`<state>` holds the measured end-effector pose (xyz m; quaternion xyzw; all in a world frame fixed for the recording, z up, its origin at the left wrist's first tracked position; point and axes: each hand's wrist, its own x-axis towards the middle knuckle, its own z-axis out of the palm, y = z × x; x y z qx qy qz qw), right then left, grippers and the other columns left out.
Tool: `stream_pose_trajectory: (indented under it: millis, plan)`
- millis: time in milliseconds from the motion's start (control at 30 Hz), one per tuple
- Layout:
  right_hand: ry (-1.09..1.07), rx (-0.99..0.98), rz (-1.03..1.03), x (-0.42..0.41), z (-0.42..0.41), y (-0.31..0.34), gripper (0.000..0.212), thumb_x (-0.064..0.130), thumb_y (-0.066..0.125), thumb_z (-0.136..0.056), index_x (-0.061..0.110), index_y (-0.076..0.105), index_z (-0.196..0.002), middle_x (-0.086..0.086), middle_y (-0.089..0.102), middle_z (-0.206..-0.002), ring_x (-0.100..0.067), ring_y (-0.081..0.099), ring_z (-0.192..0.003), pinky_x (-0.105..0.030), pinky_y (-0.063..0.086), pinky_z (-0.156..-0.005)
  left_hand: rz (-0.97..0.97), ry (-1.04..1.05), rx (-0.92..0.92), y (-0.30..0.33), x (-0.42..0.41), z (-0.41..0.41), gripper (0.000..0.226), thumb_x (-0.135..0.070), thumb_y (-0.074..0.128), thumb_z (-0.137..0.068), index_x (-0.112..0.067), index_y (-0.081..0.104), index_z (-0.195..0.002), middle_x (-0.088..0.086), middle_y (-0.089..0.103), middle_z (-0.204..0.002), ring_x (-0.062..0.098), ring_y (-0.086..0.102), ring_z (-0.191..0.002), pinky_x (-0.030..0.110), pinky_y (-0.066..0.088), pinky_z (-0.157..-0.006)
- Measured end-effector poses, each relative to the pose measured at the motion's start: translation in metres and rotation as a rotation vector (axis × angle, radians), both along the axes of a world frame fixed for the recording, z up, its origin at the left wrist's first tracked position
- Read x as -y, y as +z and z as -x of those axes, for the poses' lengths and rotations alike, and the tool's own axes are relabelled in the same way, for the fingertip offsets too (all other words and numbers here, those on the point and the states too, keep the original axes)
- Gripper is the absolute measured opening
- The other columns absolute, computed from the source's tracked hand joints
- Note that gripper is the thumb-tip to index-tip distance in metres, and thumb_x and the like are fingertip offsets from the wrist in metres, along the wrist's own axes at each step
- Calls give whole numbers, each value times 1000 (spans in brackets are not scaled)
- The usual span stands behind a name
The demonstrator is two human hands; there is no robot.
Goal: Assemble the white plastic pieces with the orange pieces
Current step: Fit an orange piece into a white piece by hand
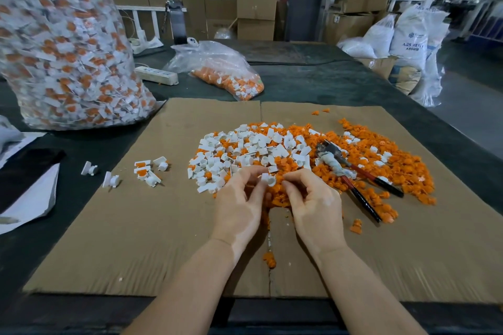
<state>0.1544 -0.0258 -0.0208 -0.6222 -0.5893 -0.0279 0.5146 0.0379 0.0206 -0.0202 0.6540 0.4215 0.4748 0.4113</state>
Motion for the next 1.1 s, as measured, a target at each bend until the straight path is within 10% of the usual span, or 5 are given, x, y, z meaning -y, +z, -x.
stream_pose_trajectory:
  millis: [367,867,1100]
  plan:
    - [-31,77,89,-1,2,-2,10,15,68,-84,9,65,-77,3,61,-70,-12,54,-68,-25,46,-59,128,-46,31,-1,-3,3,12,-11,58,-91,-22,60,-97,6,67,-81,16,67,-76,26,54,-73]
    - [-36,185,78,-1,3,-6,19,7,70,-80,7,58,-65,0,55,-60,-11,46,-56,-18,36,-52,35,-65,-105,-1,-2,3,13,-14,61,-89,-27,63,-87,-11,64,-76,2,61,-70,6,43,-62]
    - [16,183,76,0,4,-2,9,15,72,-81,9,67,-77,3,62,-70,-10,55,-66,-21,47,-60,179,-73,73,0,-4,6,14,-6,58,-90,-17,64,-94,3,67,-77,6,63,-64,18,52,-66]
